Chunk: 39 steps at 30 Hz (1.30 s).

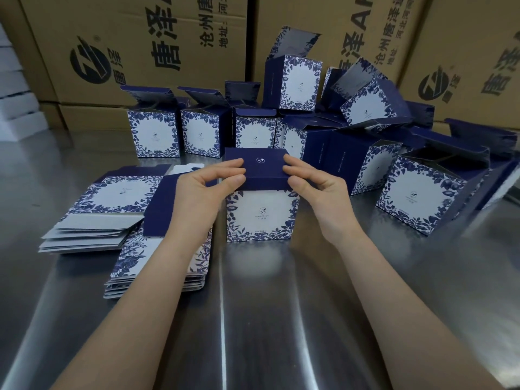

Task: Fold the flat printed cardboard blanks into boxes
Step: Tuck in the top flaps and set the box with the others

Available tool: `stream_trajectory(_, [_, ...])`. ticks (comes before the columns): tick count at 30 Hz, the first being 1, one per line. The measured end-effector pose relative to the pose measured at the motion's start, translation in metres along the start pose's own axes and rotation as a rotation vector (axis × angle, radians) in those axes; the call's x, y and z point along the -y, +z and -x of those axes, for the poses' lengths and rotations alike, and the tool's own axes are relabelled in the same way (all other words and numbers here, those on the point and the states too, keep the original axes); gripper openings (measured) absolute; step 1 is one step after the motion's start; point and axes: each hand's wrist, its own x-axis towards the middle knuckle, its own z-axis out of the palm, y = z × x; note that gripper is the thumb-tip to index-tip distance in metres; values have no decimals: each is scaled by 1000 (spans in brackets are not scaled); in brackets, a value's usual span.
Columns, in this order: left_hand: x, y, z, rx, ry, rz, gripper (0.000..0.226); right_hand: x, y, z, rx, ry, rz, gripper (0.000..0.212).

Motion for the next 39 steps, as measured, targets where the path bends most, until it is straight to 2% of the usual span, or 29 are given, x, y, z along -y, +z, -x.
stream_trajectory(16, [5,-5,0,-15,-9,70,31,-7,-2,-1,-48,-8,-39,27])
stream_trajectory(21, [8,-2,1,-55,22,49,32,-8,0,0,-75,-34,56,30])
stream_trajectory(25, [9,2,7,-113,30,-22,23,-10,1,4,-37,-110,306,40])
stream_trajectory(28, [8,7,12,-184,98,-187,19,-11,9,5,-102,-181,417,44])
stream_trajectory(31, [7,12,18,-245,206,-414,25,-11,13,5,-186,-164,419,43])
stream_trajectory(34, [-2,22,26,-274,311,-496,28,-6,13,2,-294,-148,407,37])
stream_trajectory(36, [-10,32,35,-254,361,-480,26,1,13,-3,-380,-154,402,35])
stream_trajectory(39, [-17,48,53,-117,376,-460,21,15,8,-19,-504,-192,437,32])
